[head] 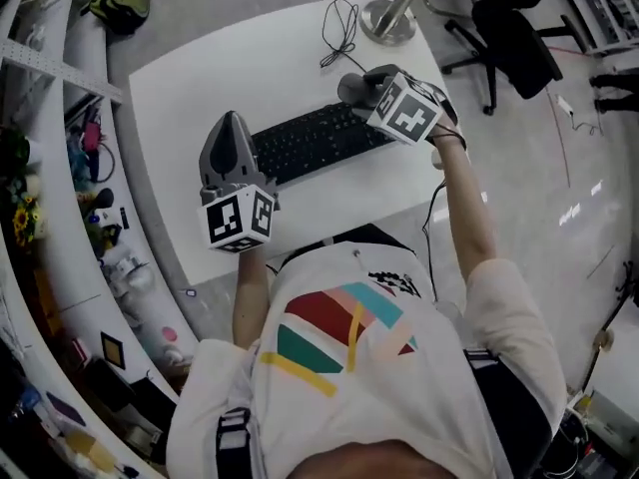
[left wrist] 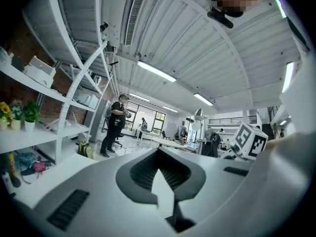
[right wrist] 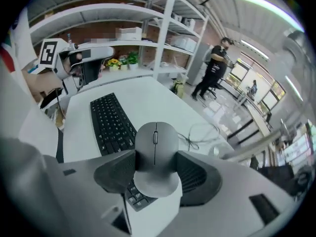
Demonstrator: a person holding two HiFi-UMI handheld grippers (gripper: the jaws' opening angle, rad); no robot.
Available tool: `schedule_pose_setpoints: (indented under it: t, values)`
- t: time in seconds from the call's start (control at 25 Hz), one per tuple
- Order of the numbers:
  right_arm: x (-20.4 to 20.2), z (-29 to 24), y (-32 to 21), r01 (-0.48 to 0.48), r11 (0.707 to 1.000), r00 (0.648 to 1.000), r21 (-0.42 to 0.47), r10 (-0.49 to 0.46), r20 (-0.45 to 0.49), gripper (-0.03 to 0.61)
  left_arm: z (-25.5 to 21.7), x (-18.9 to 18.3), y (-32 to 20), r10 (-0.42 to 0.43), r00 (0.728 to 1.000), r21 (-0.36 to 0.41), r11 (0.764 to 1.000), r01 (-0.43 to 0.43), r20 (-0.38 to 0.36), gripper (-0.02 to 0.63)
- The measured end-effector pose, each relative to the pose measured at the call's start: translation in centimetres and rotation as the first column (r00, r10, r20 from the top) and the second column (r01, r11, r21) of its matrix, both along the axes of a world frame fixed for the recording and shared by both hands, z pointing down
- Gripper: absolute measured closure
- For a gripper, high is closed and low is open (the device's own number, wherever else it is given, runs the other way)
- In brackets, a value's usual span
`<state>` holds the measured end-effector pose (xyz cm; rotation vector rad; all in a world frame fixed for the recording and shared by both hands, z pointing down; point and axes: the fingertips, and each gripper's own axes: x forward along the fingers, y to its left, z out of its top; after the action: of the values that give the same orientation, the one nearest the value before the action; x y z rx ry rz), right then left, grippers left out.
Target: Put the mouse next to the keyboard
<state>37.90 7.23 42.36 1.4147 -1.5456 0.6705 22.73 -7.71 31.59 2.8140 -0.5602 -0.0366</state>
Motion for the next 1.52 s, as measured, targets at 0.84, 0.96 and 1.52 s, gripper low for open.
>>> schedule_pose_setpoints:
  t: [0.84,0.96,1.52]
  values:
    - [9.3,10.9,16.6,-0.652,0.741,0.7,-0.159,0.669,0.25,0.324,3.0,7.6,2.6,0.123,0.988,0.02,0.992,-0.125,0.099,0.568]
    - [9.5,11.2,16.1,-0.66,0.734,0.697,-0.159,0.677,0.237,0.324,3.4,7.9,2.3,0.126,0.987,0.019,0.992,-0.128,0.104,0.568]
    - [10.2,11.1,16.2,-0.733,0.68,0.661,0.019,0.706,0.254,0.324,2.9,7.6,2.6,0.109,0.99,0.05,0.992,-0.114,0.095,0.568]
